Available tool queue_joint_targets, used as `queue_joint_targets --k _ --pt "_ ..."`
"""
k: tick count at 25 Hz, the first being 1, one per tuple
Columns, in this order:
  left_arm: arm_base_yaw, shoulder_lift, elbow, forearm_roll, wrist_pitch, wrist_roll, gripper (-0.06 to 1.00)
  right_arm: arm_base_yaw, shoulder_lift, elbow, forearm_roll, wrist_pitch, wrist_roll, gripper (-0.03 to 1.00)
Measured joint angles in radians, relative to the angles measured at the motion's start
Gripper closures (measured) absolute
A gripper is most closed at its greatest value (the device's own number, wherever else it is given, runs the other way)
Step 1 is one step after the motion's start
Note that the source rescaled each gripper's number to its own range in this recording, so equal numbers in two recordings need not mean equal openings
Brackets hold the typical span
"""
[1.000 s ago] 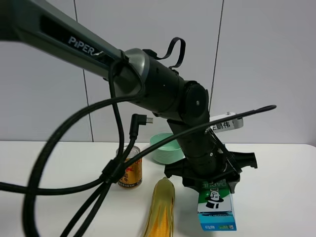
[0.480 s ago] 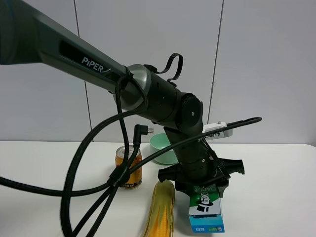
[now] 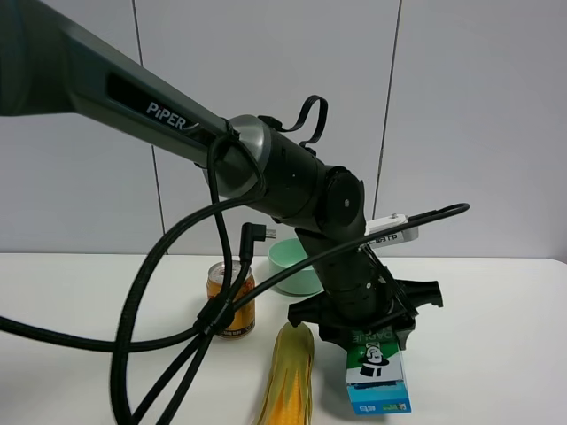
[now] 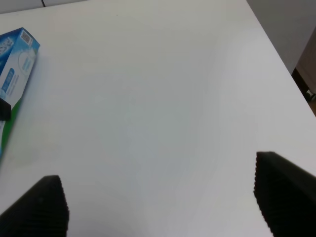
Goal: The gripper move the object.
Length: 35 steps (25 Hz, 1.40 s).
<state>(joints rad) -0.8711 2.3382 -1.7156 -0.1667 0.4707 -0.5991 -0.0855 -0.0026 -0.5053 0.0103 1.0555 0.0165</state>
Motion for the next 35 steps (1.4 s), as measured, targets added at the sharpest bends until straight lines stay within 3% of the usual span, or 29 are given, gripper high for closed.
queue_joint_targets --k 3,5,8,15,22,26,35 --pt "0.0 0.0 -0.001 -0.017 -0.026 -0.001 0.63 0.0 0.0 0.0 0.0 0.0 0.0 -0.03" --pt "0.0 -0.001 -0.003 -0.034 -0.053 -0.012 0.5 0.0 0.0 0.0 0.0 0.0 0.0 -0.03" --pt "0.0 -0.001 -0.003 -0.046 -0.075 -0.035 0.44 0.0 0.0 0.0 0.0 0.0 0.0 -0.03" --pt "0.0 -0.029 -0.003 -0.034 -0.085 -0.044 0.43 0.0 0.0 0.0 0.0 0.0 0.0 -0.03" --pt "0.017 -0.176 -0.003 0.148 -0.074 -0.021 0.43 0.0 0.0 0.0 0.0 0.0 0.0 -0.03" --pt "0.083 -0.236 -0.003 0.214 -0.048 0.048 0.43 0.0 0.0 0.0 0.0 0.0 0.0 -0.03" --pt "0.307 -0.273 0.0 0.24 0.122 0.277 0.43 0.0 0.0 0.0 0.0 0.0 0.0 -0.03"
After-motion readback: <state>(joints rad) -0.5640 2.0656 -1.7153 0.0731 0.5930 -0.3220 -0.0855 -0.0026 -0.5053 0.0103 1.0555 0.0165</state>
